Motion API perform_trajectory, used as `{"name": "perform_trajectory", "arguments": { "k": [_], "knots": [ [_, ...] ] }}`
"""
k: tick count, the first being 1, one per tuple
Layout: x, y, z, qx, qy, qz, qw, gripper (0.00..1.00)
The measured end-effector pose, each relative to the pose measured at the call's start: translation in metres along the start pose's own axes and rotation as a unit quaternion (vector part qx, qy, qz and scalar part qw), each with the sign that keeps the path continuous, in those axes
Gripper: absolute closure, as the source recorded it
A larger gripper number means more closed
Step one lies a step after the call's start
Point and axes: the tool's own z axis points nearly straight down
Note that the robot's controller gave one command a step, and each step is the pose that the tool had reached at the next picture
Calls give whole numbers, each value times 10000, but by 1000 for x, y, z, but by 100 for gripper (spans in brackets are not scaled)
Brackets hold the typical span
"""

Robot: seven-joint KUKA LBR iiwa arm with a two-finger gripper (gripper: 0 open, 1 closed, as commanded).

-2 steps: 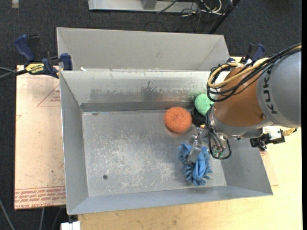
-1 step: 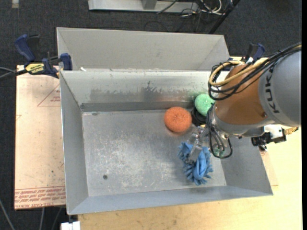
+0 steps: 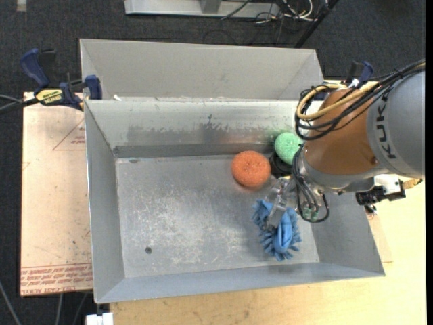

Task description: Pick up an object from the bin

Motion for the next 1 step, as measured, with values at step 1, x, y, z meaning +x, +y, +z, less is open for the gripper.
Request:
{"name": "perform_trajectory", "arguments": {
  "k": [1],
  "knots": [
    [1, 0, -7, 3, 12, -1, 10000, 100]
  ]
}}
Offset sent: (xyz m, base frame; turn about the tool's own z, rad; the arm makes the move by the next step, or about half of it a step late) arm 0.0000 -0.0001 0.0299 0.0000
